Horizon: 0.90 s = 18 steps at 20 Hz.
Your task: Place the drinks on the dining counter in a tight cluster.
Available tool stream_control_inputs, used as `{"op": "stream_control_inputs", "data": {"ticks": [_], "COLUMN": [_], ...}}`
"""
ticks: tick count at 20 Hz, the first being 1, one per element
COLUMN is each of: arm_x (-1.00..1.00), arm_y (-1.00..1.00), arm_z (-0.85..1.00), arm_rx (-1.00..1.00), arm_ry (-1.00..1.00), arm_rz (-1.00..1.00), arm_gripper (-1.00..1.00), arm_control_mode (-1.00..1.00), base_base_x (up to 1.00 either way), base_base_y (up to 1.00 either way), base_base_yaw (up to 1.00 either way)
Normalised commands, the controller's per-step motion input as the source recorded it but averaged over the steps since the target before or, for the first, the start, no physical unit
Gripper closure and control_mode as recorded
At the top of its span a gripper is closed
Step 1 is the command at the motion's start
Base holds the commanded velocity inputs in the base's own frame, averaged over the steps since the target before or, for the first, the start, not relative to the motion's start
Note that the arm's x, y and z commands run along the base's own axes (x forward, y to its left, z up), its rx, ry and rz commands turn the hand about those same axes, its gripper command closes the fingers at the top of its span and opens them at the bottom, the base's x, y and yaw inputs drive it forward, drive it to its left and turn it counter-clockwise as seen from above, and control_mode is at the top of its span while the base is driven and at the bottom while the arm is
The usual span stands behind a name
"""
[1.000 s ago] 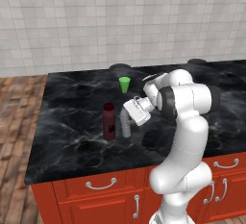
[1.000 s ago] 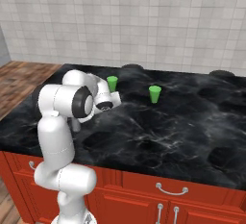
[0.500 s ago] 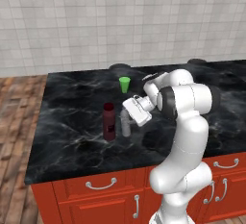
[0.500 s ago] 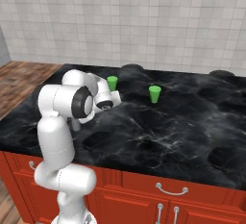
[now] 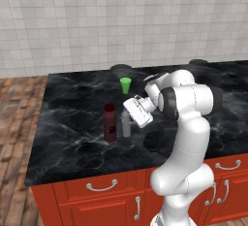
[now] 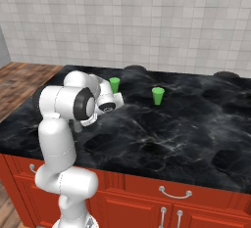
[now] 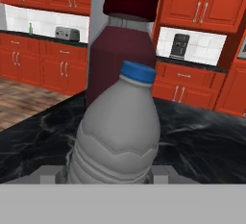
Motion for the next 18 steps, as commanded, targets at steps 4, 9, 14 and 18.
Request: {"op": "stream_control_inputs", "data": {"ticks": [4, 9, 14, 18], "arm_x": [0.00, 0.01, 0.00, -0.01], "arm_y": [0.00, 0.00, -0.02, -0.01], "arm_z": [-0.20, -0.23, -0.22, -0.17], "arm_rx": [0.00, 0.00, 0.00, 0.00], "arm_ry": [-0.01, 0.00, 0.00, -0.02], "arm_rz": [0.01, 0.00, 0.00, 0.00], "arm_gripper": [1.00, 1.00, 1.00, -1.00], "arm_control_mode": [-1.00, -1.00, -1.00, -1.00], "base_base_x": [0.00, 0.00, 0.00, 0.00], "base_base_y": [0.00, 0.00, 0.00, 0.00], "base_base_yaw": [0.00, 0.00, 0.00, 0.00]}}
